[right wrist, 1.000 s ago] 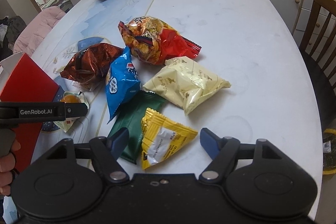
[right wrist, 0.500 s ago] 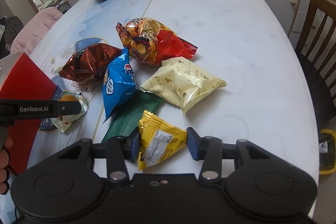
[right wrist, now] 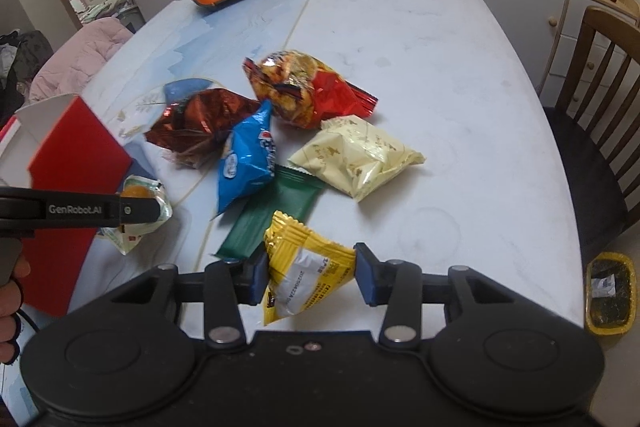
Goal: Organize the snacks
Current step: 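Carry the egg snack and yellow packet over the box with both grippers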
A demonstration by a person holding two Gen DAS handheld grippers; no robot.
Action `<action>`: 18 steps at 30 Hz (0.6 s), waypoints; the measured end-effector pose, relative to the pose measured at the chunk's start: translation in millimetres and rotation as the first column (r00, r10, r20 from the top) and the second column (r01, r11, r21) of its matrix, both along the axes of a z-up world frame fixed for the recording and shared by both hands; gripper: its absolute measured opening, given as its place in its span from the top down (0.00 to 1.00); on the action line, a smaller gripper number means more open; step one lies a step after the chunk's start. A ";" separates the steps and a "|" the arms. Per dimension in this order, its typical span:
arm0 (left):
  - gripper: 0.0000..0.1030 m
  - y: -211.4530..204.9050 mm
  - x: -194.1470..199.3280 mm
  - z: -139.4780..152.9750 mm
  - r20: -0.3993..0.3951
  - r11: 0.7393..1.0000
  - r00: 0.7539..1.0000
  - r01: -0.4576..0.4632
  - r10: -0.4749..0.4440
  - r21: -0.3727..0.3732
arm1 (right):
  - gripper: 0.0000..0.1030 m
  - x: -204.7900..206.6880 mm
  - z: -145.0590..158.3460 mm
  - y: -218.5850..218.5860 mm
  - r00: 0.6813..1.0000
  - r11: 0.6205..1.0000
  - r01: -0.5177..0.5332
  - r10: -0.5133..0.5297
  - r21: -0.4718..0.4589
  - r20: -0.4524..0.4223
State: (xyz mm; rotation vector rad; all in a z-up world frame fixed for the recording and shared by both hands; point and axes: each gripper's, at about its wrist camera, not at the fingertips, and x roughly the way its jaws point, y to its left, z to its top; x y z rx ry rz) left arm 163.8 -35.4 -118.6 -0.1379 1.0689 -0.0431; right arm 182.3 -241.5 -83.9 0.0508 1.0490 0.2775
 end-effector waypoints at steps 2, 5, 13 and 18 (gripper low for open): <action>0.60 -0.6 -5.7 6.7 0.007 1.000 1.000 0.011 -0.011 0.004 | 0.60 -5.0 7.0 1.8 1.000 1.000 -0.004 0.004 0.008 0.008; 0.60 0.6 -13.9 16.5 0.012 1.000 1.000 0.023 -0.023 0.001 | 0.60 -11.9 17.0 5.6 1.000 1.000 -0.010 0.009 0.013 0.013; 0.60 12.5 -38.6 45.2 0.040 0.999 0.998 0.049 -0.049 0.003 | 0.60 -31.6 42.8 20.1 0.999 0.999 -0.035 0.035 0.012 0.030; 0.60 23.9 -54.1 61.9 0.057 0.998 0.996 0.062 -0.062 0.003 | 0.60 -41.3 57.1 34.0 0.998 0.998 -0.048 0.047 0.027 0.040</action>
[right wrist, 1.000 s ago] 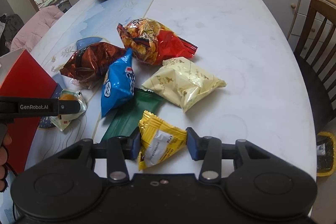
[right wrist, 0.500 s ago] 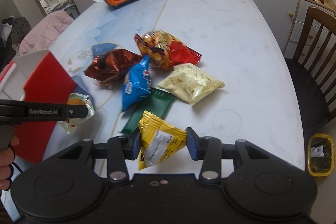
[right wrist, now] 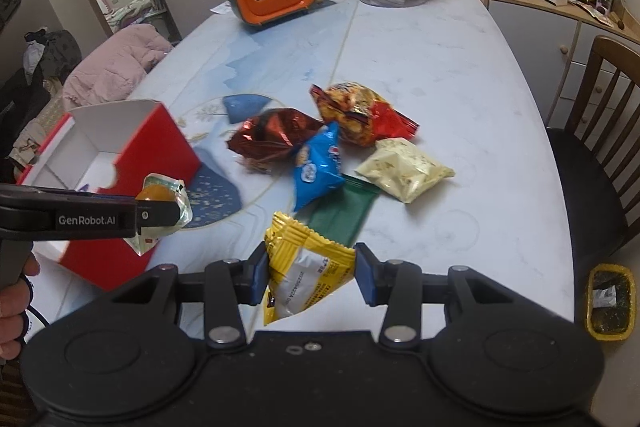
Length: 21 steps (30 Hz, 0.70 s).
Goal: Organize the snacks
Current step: 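Carry the egg snack and yellow packet over the box with both grippers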
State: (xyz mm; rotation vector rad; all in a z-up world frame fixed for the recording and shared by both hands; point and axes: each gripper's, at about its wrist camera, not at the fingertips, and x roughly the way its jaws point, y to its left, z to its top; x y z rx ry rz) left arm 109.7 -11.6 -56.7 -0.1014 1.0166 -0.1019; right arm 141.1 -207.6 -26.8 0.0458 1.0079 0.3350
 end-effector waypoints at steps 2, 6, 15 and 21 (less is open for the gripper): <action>0.60 5.2 -6.5 6.3 0.007 1.000 1.000 0.003 -0.003 -0.003 | 0.60 -3.8 6.0 6.9 1.000 1.000 -0.010 0.010 0.008 0.007; 0.60 17.8 -19.1 17.2 0.017 1.000 1.000 0.003 -0.003 -0.010 | 0.60 -11.4 17.1 23.1 0.999 0.999 -0.035 0.035 0.019 0.030; 0.60 58.6 -41.4 36.9 0.060 0.999 0.998 -0.033 0.033 -0.009 | 0.60 -22.7 38.8 67.8 0.992 0.994 -0.099 0.096 0.035 0.084; 0.60 91.9 -51.3 42.9 0.074 0.998 0.995 -0.068 0.068 -0.006 | 0.60 -25.8 45.0 99.8 0.986 0.990 -0.134 0.129 0.033 0.106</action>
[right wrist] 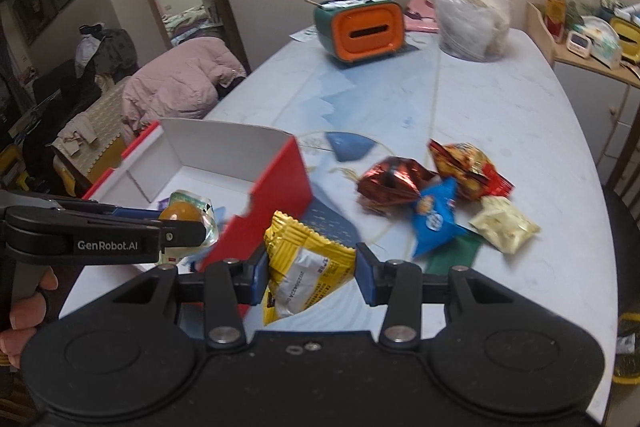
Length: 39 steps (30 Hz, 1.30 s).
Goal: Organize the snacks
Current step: 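Carry the egg snack and yellow packet over the box with both grippers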
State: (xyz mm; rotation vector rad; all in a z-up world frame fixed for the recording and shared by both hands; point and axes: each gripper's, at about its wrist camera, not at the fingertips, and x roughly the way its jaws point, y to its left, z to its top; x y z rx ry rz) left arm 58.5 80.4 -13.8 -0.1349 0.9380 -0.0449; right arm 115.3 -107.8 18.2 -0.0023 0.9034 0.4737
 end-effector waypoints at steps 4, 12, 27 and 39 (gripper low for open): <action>0.60 24.4 -5.5 2.9 0.012 1.000 1.000 -0.028 0.028 0.007 | 0.60 -0.3 -0.5 24.3 1.000 1.000 -0.025 0.025 -0.003 0.002; 0.60 75.5 -7.5 3.5 0.019 0.996 0.996 -0.089 0.089 0.026 | 0.60 4.2 -6.0 76.0 0.996 0.996 -0.088 0.088 -0.027 0.005; 0.60 150.3 35.5 -27.2 -0.050 0.985 0.986 -0.153 0.157 0.079 | 0.59 38.0 -41.2 144.1 0.987 0.971 -0.160 0.159 -0.179 -0.021; 0.60 155.1 73.0 -58.1 -0.118 0.991 0.989 -0.081 0.093 0.106 | 0.59 71.7 -73.1 179.8 0.981 0.953 -0.194 0.184 -0.234 -0.064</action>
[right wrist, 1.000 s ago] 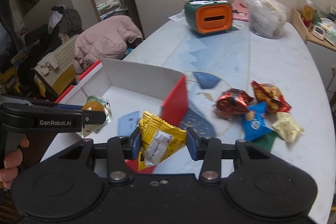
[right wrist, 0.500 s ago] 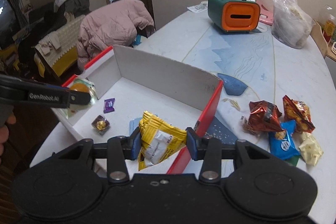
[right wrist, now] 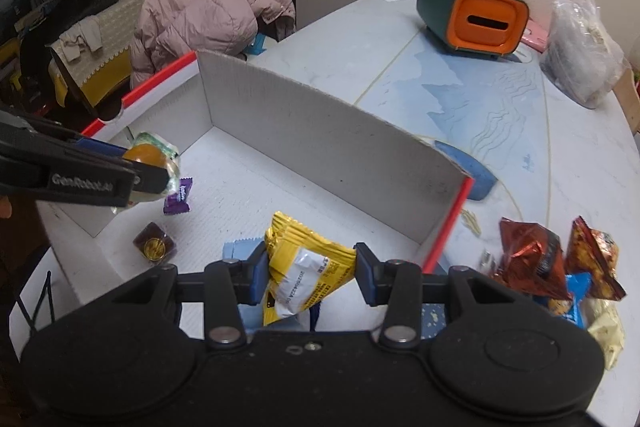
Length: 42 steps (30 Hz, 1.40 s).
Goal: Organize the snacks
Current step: 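Carry the egg snack and yellow packet over the box with both grippers, then open both grippers to drop the egg snack and yellow packet in the box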
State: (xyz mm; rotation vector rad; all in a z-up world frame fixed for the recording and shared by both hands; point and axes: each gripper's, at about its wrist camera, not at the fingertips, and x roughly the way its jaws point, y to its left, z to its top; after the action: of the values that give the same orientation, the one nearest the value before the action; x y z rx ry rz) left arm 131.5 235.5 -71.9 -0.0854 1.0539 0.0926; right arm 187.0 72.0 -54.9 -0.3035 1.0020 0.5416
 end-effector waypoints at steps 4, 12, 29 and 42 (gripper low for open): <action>0.60 0.5 10.6 -11.0 -0.034 1.000 0.999 0.017 -0.017 0.003 | 0.59 4.8 -9.8 7.0 1.000 1.000 -0.012 0.012 -0.024 -0.018; 0.60 0.3 24.1 -29.5 -0.101 0.999 0.994 0.040 -0.039 0.001 | 0.58 11.0 -21.5 14.8 1.000 0.996 -0.022 0.022 -0.082 -0.005; 0.58 -4.5 27.7 -41.4 -0.130 0.998 0.990 0.064 -0.062 0.013 | 0.53 11.3 -23.2 16.7 0.999 0.993 -0.039 0.038 -0.112 -0.007; 0.53 -12.9 4.8 -12.4 -0.032 0.995 0.995 0.100 -0.099 0.002 | 0.43 -1.2 -1.5 -2.0 1.000 1.000 0.010 -0.010 -0.006 -0.009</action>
State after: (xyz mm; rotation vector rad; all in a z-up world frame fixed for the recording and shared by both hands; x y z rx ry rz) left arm 136.3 222.5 -84.3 -0.0285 1.0884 0.0055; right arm 185.8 70.1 -56.4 -0.3016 1.0131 0.5315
